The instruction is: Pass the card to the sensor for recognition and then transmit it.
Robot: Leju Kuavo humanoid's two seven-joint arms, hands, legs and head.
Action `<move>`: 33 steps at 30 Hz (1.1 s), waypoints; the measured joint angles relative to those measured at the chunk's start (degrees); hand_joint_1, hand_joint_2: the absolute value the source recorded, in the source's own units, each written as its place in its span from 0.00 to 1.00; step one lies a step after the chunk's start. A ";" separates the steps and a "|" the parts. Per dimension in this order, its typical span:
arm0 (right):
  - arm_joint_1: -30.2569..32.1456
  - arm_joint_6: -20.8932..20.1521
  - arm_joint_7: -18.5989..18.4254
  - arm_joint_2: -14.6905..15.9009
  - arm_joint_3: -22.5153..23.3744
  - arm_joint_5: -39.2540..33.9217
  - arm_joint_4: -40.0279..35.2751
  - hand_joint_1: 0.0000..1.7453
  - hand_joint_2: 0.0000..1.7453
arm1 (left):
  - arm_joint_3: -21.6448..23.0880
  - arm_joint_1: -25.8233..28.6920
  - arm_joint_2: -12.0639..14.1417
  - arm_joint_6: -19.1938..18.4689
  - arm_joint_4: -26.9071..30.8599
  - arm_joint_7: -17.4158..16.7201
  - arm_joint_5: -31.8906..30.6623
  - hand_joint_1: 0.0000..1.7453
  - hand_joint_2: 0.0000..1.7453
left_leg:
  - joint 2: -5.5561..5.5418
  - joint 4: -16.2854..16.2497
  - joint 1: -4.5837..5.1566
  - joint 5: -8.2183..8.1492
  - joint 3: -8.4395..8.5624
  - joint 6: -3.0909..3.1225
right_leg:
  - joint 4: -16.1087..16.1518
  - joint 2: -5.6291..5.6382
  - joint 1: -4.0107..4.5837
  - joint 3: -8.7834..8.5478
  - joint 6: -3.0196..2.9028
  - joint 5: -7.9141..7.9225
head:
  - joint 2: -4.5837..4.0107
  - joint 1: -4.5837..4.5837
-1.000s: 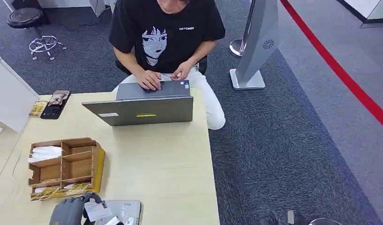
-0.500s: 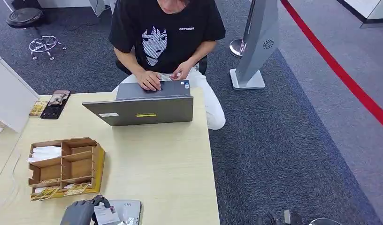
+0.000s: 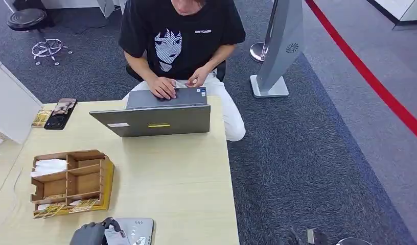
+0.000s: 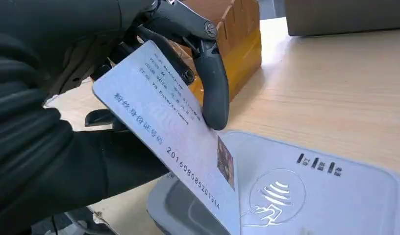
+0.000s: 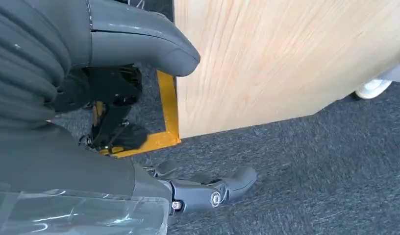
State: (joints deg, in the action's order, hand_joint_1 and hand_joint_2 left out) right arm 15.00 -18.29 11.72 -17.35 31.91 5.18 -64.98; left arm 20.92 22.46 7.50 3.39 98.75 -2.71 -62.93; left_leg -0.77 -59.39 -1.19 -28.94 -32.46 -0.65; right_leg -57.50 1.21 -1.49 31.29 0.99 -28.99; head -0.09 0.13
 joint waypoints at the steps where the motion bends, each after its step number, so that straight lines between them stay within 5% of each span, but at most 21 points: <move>1: 0.00 0.04 0.07 0.00 0.00 -0.02 0.02 0.00 1.00 | -0.02 -0.01 -0.02 0.15 -0.04 0.04 -0.07 1.00 1.00 | 0.00 0.00 0.00 0.00 0.00 0.00 | 0.00 0.00 0.00 0.00 0.00 0.00 | 0.00 0.00; 9: 0.03 1.22 0.42 0.00 -0.18 -1.60 0.04 0.00 1.00 | -0.81 -1.77 -0.87 2.01 1.14 4.20 -2.19 1.00 1.00 | -0.01 0.00 0.00 0.01 0.02 -0.01 | 0.00 0.00 0.00 0.00 0.00 0.01 | 0.00 0.00; 16: -0.01 1.55 0.33 0.00 -0.74 -1.77 0.04 0.00 1.00 | -6.51 -5.44 -2.05 0.88 6.10 7.60 -6.31 1.00 1.00 | -0.03 0.00 -0.01 0.04 0.03 -0.03 | -0.01 -0.02 0.00 -0.01 -0.01 0.01 | 0.00 0.00; 33: -0.39 0.35 1.22 0.02 -1.46 1.95 1.97 0.00 1.00 | -20.33 -17.79 1.38 -2.25 7.32 6.88 -12.90 1.00 1.00 | -0.05 0.00 -0.02 0.07 0.00 -0.04 | -0.04 -0.02 0.01 -0.02 -0.01 0.02 | 0.00 -0.02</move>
State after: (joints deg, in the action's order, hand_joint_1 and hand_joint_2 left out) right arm 14.61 -17.95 12.94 -17.33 30.45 7.13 -63.01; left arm 0.59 4.67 8.87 1.14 106.07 4.17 -75.82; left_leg -0.82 -59.39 -1.21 -28.88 -32.45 -0.69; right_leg -57.54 1.19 -1.48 31.28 0.97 -28.97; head -0.09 0.11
